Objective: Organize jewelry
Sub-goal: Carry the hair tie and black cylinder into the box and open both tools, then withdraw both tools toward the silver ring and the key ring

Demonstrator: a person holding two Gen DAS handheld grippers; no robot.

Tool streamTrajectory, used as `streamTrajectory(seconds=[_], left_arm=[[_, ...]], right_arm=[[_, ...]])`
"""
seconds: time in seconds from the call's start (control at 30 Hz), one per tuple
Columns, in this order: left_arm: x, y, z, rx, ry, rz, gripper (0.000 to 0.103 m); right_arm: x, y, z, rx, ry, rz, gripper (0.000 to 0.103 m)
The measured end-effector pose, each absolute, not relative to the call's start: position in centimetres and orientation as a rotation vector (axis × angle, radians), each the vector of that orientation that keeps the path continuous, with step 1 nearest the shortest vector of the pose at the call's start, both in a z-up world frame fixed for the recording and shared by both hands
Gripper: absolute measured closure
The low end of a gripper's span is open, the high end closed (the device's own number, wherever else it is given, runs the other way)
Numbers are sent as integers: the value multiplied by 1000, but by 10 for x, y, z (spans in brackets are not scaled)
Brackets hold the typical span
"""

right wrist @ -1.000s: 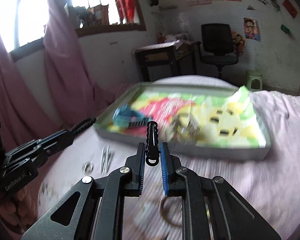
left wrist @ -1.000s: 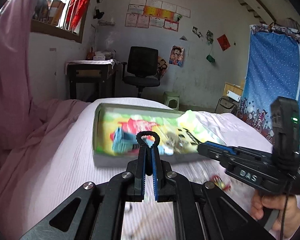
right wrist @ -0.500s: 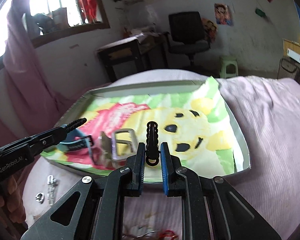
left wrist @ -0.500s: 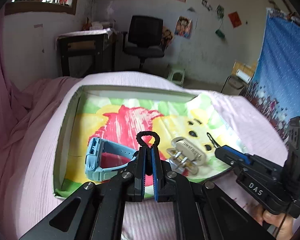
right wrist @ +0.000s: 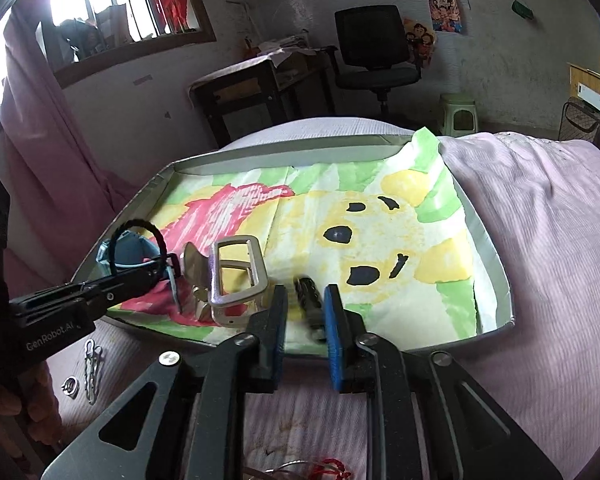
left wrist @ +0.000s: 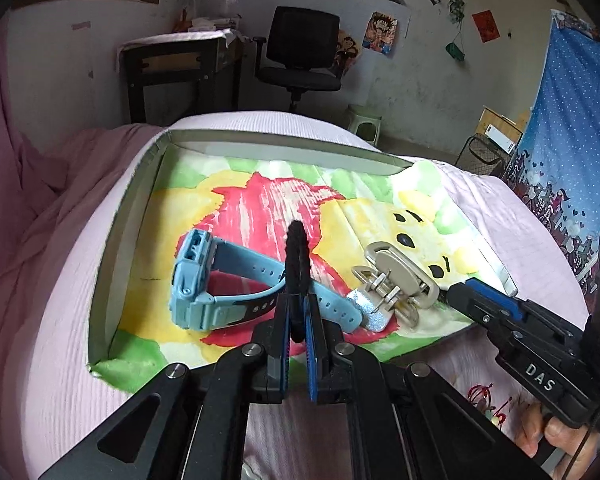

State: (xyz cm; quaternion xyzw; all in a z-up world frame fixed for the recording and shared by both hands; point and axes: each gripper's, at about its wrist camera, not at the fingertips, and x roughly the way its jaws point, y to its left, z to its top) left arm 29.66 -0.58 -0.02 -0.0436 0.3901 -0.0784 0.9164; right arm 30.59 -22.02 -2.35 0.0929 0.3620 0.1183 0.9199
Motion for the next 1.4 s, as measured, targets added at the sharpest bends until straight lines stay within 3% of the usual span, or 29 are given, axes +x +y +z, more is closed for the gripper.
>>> streamTrajectory(seconds=[0.07,0.13,0.2,0.37,0.47,0.6,0.7,0.83,1.4], left_arm=[[288,-5,4,-98,775,-164,92],[281,-4,8,-104,744,-165,76],[271,-1,12,-118,701,-158,46],[243,3,28,-126,590,-139,41],[227,2,37,-111,529,-122,28],[202,0,46,-87,451,-109,16],[186,-1,49,-72,416,-99,10],[165,2,50,-73,372,-75,5],[107,21,27,-72,346,-33,0]], right_arm=[[301,-223,-21,190,724,239,69],[291,-227,-14,189,688,237,66],[282,-230,-8,179,659,233,64],[253,-236,12,148,552,214,50],[233,-242,23,149,500,204,46],[204,-244,35,144,423,192,34],[187,-243,41,136,380,190,29],[165,-243,49,128,318,185,11],[114,-248,34,83,351,183,7]])
